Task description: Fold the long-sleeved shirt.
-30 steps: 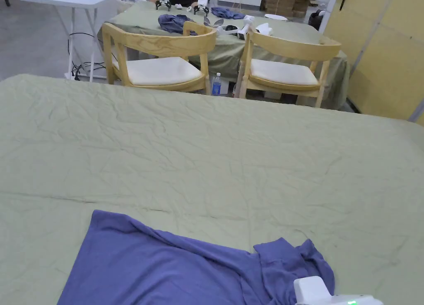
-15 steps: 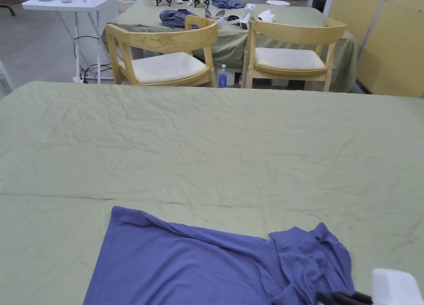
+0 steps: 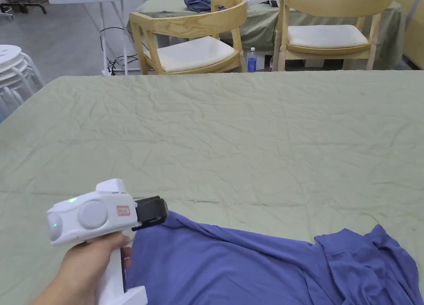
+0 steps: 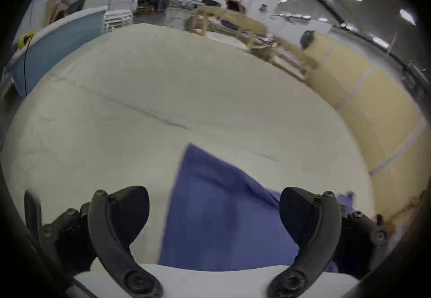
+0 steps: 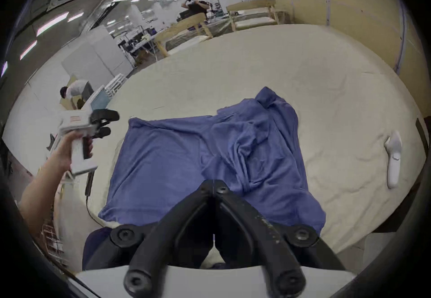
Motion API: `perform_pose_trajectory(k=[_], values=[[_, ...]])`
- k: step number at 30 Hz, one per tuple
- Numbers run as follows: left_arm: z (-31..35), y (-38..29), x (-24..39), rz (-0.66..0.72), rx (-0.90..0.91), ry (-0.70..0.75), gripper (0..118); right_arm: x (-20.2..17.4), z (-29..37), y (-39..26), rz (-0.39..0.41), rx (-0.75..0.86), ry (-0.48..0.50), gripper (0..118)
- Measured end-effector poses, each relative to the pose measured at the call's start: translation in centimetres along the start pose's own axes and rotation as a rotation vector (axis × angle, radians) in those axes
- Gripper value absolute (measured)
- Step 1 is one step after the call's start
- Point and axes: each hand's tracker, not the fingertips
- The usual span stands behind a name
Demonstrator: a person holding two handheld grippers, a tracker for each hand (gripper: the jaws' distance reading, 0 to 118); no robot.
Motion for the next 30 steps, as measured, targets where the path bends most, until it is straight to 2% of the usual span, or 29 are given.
perform_pose_trajectory(k=[2,3,4,5,6,7,8,9,10,12,14,15,17,18,19,20,21,22,23,25,27,30], values=[[-4.1,0.1,0.3,-0.037,-0.021,0.021,105,0.1,-0.9,1.0,0.009,-0.009,-0.046,2],[-5.4,-0.1,0.5,-0.073,-0.049,0.002,89,0.3,-1.2,1.2,0.015,-0.009,-0.056,2],[-6.4,-0.7,0.8,-0.122,-0.085,0.0,85,0.5,-1.8,1.7,0.016,-0.015,-0.076,3],[-6.9,-1.7,1.1,-0.173,-0.088,0.052,83,0.7,-2.4,2.3,0.003,-0.023,-0.097,12],[-6.1,-2.3,1.5,-0.229,-0.013,0.056,70,1.9,-3.4,3.4,0.0,-0.029,-0.099,47],[-5.2,-2.5,2.2,-0.25,0.03,0.08,38,2.2,-4.2,4.5,0.002,-0.033,-0.091,85],[-4.3,-2.9,2.7,-0.259,0.033,0.048,2,2.5,-5.2,5.6,-0.001,-0.031,-0.092,118],[-3.3,-3.0,3.2,-0.284,0.048,0.009,2,2.7,-6.3,6.6,-0.009,-0.025,-0.097,117],[-2.3,-3.1,3.3,-0.265,0.044,-0.074,2,3.7,-7.2,8.1,-0.061,0.021,-0.106,118],[-1.0,-3.2,3.7,-0.234,0.002,-0.134,2,4.5,-10.9,11.2,-0.02,-0.001,-0.126,118],[1.0,-3.5,4.3,-0.241,0.011,-0.124,2,5.0,-14.5,14.8,0.02,-0.064,-0.206,118],[1.6,-3.4,4.4,-0.245,0.018,-0.127,2,5.4,-16.5,16.0,0.015,-0.086,-0.223,118],[2.4,-2.6,4.0,-0.247,0.05,-0.126,2,6.5,-20.4,17.4,-0.072,-0.205,-0.221,118],[2.8,-2.4,3.9,-0.242,0.051,-0.128,2,7.1,-21.4,18.6,-0.109,-0.275,-0.216,110],[3.2,-2.4,3.7,-0.238,0.054,-0.13,2,7.7,-22.6,18.6,-0.16,-0.333,-0.225,93],[3.7,-2.4,3.5,-0.239,0.058,-0.124,2,8.0,-23.5,18.1,-0.218,-0.395,-0.255,67],[3.8,-2.2,3.0,-0.235,0.057,-0.126,2,7.9,-23.7,17.6,-0.224,-0.423,-0.312,20],[4.3,-2.3,2.7,-0.229,0.052,-0.131,2,7.6,-22.5,17.9,-0.218,-0.383,-0.326,11],[5.0,-2.4,2.4,-0.22,0.053,-0.138,2,7.0,-21.4,18.0,-0.192,-0.306,-0.254,10],[6.3,-2.6,1.5,-0.207,0.066,-0.153,2,5.8,-19.3,17.7,-0.115,-0.254,-0.231,9],[8.3,-2.9,0.8,-0.183,0.083,-0.195,2,5.1,-15.3,17.6,0.007,-0.191,-0.211,9],[12.2,-4.2,-0.3,-0.191,0.138,-0.249,2,4.1,-9.0,15.2,0.155,-0.051,-0.108,9]])
